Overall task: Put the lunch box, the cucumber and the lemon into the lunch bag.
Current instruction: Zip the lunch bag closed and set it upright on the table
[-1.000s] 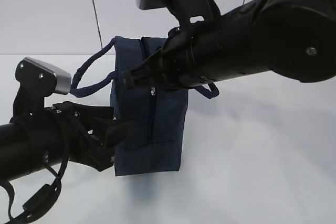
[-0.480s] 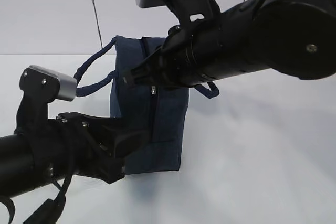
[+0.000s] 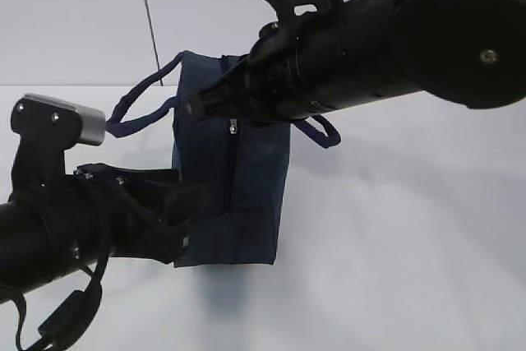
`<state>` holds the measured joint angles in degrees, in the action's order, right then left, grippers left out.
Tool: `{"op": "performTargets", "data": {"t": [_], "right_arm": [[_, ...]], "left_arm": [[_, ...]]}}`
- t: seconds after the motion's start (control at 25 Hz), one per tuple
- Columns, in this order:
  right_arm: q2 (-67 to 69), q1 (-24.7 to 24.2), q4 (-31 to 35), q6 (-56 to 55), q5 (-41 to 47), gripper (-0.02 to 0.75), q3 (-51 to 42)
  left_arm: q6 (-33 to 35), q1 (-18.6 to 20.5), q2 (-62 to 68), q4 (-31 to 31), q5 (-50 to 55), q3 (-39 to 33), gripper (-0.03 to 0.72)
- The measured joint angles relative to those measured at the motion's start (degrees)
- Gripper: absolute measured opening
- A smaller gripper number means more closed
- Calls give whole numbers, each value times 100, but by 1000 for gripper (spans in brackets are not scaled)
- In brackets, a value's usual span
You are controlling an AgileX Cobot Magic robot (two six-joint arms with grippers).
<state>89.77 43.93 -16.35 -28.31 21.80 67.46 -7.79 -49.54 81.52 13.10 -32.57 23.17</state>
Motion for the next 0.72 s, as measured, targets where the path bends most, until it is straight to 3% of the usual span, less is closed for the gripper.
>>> {"op": "performTargets", "data": {"t": [0.2,0.72], "right_arm": [[0,0,8,0,0,-13,9],[0,0,56,0,-89,-13,39]], "left_arm": [[347,0,142,125,-366,0,330],[415,0,177,129,-638,0,302]]}}
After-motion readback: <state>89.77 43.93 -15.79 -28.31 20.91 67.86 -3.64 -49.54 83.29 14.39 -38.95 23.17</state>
